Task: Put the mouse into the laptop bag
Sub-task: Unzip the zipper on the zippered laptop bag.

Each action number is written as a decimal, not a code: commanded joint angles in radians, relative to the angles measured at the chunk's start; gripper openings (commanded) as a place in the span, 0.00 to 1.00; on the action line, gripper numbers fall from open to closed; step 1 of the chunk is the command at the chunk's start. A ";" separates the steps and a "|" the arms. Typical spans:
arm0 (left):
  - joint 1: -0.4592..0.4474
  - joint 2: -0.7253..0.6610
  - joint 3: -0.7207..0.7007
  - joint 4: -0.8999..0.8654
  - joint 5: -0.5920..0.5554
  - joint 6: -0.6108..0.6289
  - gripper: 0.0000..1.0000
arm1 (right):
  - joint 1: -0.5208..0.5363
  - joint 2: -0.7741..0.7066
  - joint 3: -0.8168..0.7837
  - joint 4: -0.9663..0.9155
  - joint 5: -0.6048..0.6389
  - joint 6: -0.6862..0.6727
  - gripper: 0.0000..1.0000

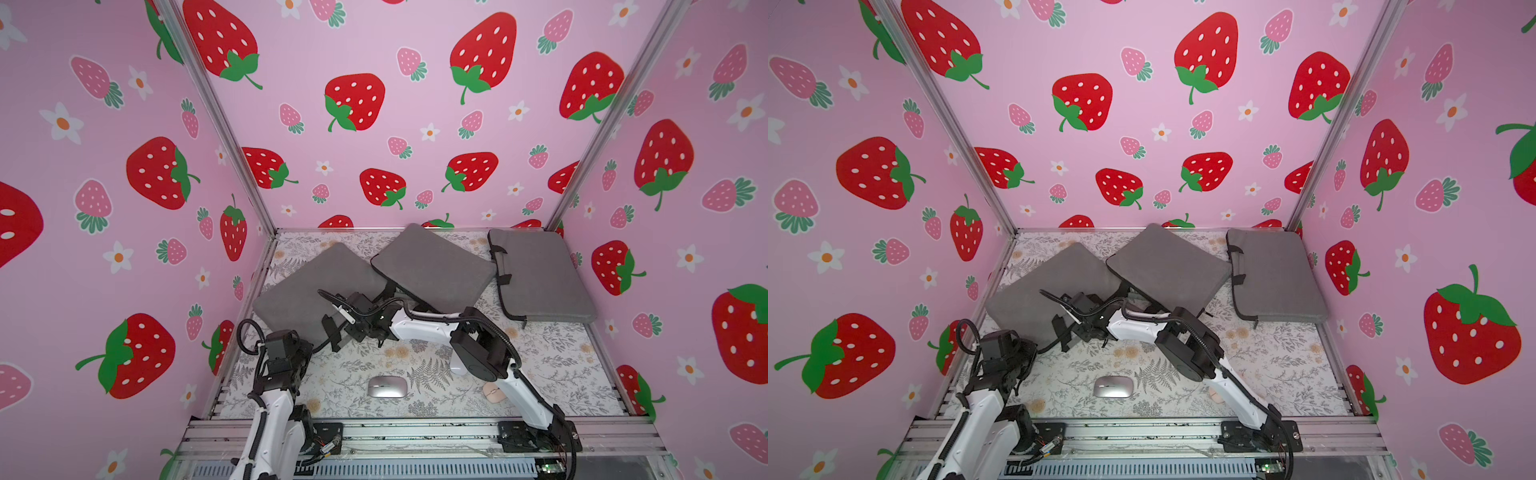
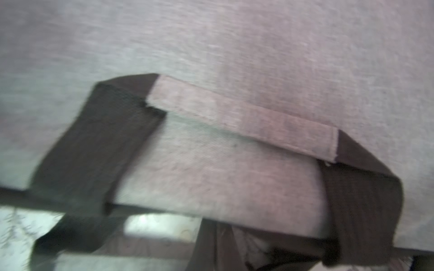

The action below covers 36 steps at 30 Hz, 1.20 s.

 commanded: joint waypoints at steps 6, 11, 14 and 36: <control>-0.124 -0.063 -0.016 -0.049 0.080 -0.030 0.72 | -0.120 0.021 0.053 -0.016 -0.049 0.043 0.00; -0.128 -0.029 0.026 -0.105 -0.004 0.000 0.85 | -0.167 0.018 0.073 -0.032 -0.087 0.037 0.00; -0.120 0.021 0.032 -0.064 -0.028 0.004 0.86 | -0.176 0.023 0.092 -0.043 -0.085 0.025 0.00; -0.017 0.581 0.184 0.239 0.061 0.057 0.69 | -0.185 0.042 0.108 -0.085 -0.082 0.007 0.00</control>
